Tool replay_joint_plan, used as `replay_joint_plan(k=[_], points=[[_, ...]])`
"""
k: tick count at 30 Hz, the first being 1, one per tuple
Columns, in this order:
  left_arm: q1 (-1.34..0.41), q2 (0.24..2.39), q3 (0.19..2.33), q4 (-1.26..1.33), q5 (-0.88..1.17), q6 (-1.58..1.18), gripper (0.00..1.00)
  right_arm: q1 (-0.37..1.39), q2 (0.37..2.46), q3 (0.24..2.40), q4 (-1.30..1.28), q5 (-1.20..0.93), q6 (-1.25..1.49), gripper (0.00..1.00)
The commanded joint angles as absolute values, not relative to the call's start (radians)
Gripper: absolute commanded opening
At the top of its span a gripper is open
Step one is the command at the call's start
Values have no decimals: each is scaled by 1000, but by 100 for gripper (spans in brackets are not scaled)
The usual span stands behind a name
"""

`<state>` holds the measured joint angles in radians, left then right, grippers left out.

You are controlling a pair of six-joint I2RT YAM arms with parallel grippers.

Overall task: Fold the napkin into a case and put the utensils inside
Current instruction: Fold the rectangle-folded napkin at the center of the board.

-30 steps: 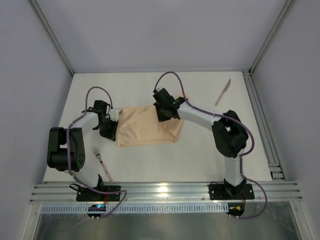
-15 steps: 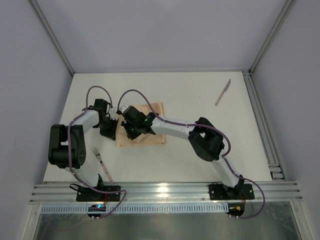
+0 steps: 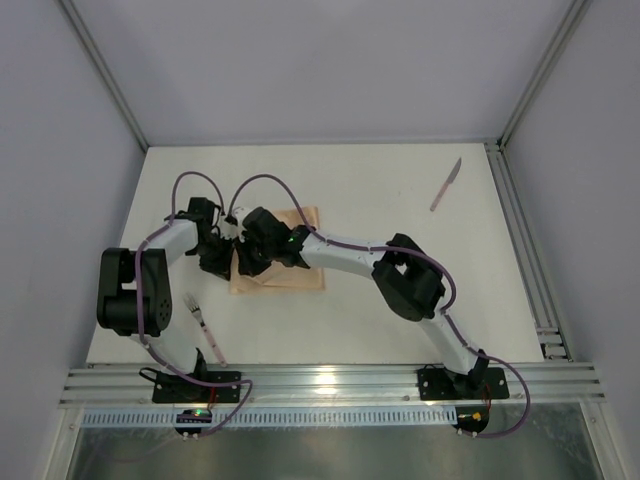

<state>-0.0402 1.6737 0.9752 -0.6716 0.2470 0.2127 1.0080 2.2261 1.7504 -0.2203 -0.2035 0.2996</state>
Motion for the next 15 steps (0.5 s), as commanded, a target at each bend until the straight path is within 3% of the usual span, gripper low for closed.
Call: replay_joint_plan(k=[1,15], points=[[-26,1700,982,-667,261,207,0,1012,2255,1795,-186,-238,333,4],[-20,1697,982,-667,265,207,0,1011,2324,1839,-201,-264,357,4]])
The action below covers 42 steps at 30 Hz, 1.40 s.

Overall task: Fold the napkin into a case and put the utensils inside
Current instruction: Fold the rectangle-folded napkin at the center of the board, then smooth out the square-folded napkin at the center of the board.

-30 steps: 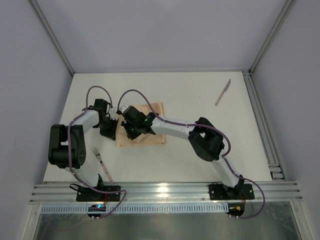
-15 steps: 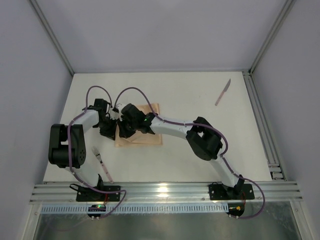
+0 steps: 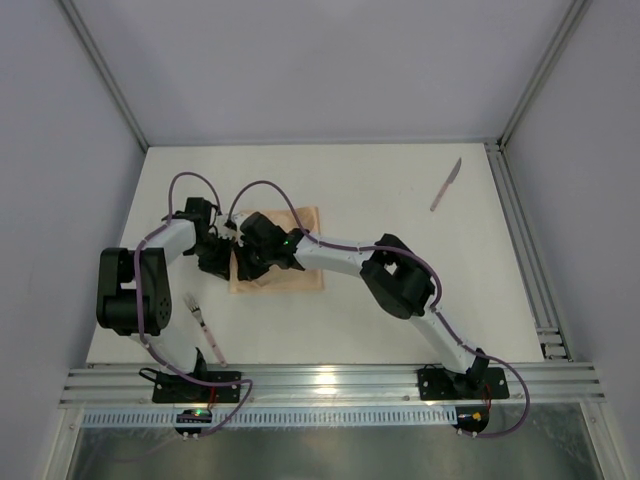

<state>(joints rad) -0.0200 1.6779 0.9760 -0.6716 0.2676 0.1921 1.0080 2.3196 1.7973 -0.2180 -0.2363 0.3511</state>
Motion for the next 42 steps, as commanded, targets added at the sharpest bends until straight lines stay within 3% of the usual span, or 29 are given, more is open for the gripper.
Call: replay_joint_plan(k=[1,9,11,12,14,18,21,27,35,42], points=[[-20,1697,982,-667,264,207,0,1012,2322,1838,-201,-265,357,4],[-20,1697,980,-666,256,207,0,1012,2258,1756,-155,-275,347,4],[-17,1692,982,-664,233,207,0,1012,2258,1753,-156,-281,345,14],[-14,1683,982,-661,230,210,0,1011,2258,1753,-158,-284,344,27],[-5,1655,988,-669,221,213,0,1012,2247,1747,-158,-284,344,41],[31,1612,1011,-686,212,224,0,1011,2203,1749,-160,-273,322,48],[31,1565,1028,-718,238,242,5,1012,2148,1746,-178,-249,298,50],[22,1488,1051,-801,308,265,25,983,1952,1591,-175,-206,293,52],[-93,1540,997,-808,255,259,32,795,1775,1208,-133,-207,425,48],[-167,1546,989,-769,167,245,33,735,1772,1094,-117,-173,456,48]])
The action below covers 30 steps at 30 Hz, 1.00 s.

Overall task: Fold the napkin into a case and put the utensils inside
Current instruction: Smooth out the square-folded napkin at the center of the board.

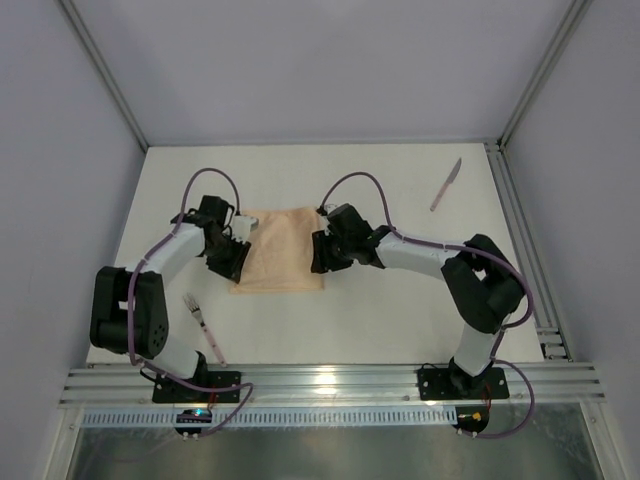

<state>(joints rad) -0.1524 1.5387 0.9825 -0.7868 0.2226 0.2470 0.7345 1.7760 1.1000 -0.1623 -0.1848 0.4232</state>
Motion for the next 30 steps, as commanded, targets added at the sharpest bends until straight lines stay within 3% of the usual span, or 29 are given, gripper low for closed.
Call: replay_joint_plan(k=[1,5,14,20,30], points=[[-167,1554,991,-759,141,239,32,736,1788,1092,-112,-169,460,47],[-167,1592,986,-742,92,221,26,727,1831,1085,-68,-213,483,46],[-170,1594,982,-752,172,239,16,704,1856,1043,-15,-238,528,34],[-170,1624,989,-768,192,249,0,704,1855,1025,-20,-218,537,29],[-170,1543,1026,-831,227,270,0,706,1815,1005,-31,-216,538,29]])
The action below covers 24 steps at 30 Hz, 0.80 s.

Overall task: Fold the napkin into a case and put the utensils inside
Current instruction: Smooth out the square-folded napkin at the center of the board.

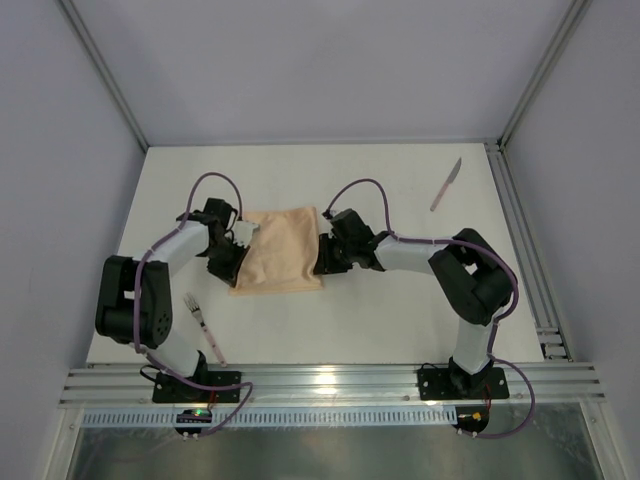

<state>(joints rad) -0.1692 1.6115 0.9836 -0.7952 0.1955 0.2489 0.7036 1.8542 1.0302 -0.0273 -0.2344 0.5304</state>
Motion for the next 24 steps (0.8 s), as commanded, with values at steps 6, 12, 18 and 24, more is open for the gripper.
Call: replay_joint_plan(k=[6,12,18,24], points=[[-170,1531,1029,-862,221,279,0,704,1805,993,-28,-216,541,29],[-170,1540,1025,-914,216,296,0,706,1798,988,-28,-216,545,29],[-170,1621,1000,-897,138,299,0,704,1792,986,-34,-210,548,30],[-179,1641,1000,-879,141,295,0,725,1723,1006,-112,-126,491,39]])
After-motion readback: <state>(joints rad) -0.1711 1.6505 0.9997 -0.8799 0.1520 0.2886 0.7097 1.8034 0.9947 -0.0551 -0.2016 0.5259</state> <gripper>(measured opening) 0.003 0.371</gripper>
